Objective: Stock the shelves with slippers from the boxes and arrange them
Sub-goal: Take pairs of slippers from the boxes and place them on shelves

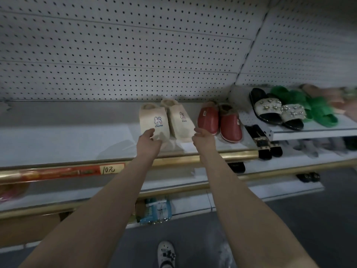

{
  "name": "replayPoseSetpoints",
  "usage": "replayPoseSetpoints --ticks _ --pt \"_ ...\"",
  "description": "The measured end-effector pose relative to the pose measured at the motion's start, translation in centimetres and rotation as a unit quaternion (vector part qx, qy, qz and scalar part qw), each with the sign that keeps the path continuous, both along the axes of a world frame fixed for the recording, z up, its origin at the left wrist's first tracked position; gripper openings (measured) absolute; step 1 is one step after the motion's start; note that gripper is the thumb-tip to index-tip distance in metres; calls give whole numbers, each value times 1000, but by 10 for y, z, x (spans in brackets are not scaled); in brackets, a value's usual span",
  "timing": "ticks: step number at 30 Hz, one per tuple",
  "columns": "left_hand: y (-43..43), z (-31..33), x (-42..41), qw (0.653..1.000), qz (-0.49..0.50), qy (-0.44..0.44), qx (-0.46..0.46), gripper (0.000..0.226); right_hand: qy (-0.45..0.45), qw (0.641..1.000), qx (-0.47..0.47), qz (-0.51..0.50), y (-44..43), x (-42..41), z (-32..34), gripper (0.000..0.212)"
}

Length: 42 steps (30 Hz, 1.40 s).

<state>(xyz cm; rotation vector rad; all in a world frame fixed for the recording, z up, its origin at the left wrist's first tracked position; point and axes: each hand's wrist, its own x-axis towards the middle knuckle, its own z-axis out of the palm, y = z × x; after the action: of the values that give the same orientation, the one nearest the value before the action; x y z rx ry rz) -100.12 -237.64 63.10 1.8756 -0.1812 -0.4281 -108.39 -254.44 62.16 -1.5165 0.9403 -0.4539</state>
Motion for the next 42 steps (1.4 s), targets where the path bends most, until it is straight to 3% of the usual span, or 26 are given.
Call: replayPoseSetpoints --ticks 9,17,28,33,42 --pt "4 4 -94 987 -141 -3 -79 44 -14 998 -3 -54 53 -114 11 40" --pt "-24 -27 -201 959 -274 35 -57 34 7 986 14 -165 75 -248 -22 39" --pt "-98 -44 -358 884 -463 48 -38 31 -26 925 66 -374 64 -424 -59 36" --pt "-147 -46 -450 850 -525 33 -36 37 5 890 112 -442 34 -513 -69 37" --pt "-244 -62 -614 799 -600 50 -19 34 66 856 114 -500 -23 -679 -90 35"
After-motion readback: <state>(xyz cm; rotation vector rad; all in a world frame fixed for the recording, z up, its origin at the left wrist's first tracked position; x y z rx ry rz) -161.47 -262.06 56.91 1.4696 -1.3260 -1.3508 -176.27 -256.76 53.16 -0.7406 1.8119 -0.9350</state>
